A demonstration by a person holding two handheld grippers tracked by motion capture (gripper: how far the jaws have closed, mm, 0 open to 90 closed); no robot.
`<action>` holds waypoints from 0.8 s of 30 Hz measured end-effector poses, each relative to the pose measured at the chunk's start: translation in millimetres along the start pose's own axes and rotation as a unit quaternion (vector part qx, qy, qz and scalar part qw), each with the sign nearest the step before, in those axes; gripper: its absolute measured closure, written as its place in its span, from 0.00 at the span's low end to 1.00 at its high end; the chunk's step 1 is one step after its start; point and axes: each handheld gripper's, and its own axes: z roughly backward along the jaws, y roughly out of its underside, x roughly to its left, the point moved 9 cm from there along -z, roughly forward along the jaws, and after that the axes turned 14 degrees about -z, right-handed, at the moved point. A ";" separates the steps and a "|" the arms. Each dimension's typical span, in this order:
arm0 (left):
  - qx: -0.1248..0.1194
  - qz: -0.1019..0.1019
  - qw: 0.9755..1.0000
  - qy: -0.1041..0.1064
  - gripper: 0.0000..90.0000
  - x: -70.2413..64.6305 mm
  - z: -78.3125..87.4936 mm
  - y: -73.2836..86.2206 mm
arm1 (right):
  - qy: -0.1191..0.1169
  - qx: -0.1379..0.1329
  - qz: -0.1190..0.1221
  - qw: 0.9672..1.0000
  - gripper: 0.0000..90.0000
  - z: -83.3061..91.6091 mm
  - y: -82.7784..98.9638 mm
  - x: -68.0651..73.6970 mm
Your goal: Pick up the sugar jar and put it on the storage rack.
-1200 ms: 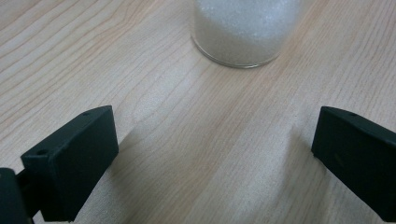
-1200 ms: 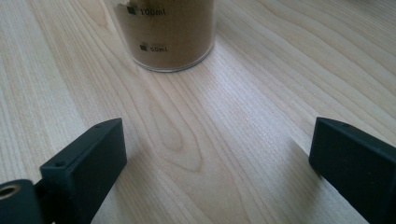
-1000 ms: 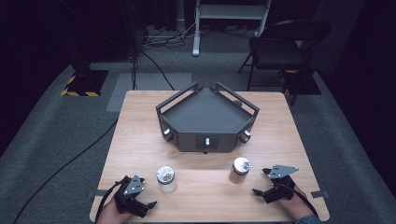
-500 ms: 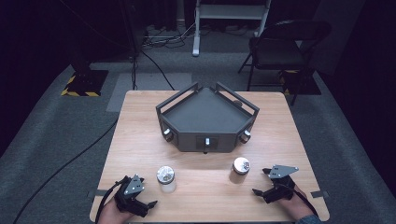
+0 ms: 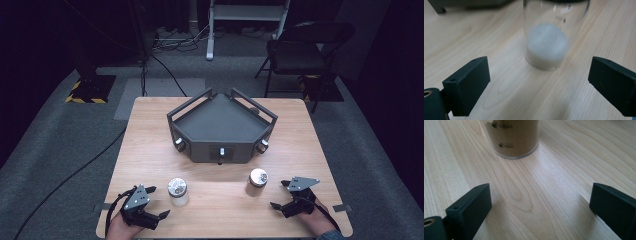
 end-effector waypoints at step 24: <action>-0.122 0.004 0.992 -0.025 0.00 -3.6 11.4 -7.8 | 0.000 0.000 0.000 1.000 0.04 0.0 0.0 0.0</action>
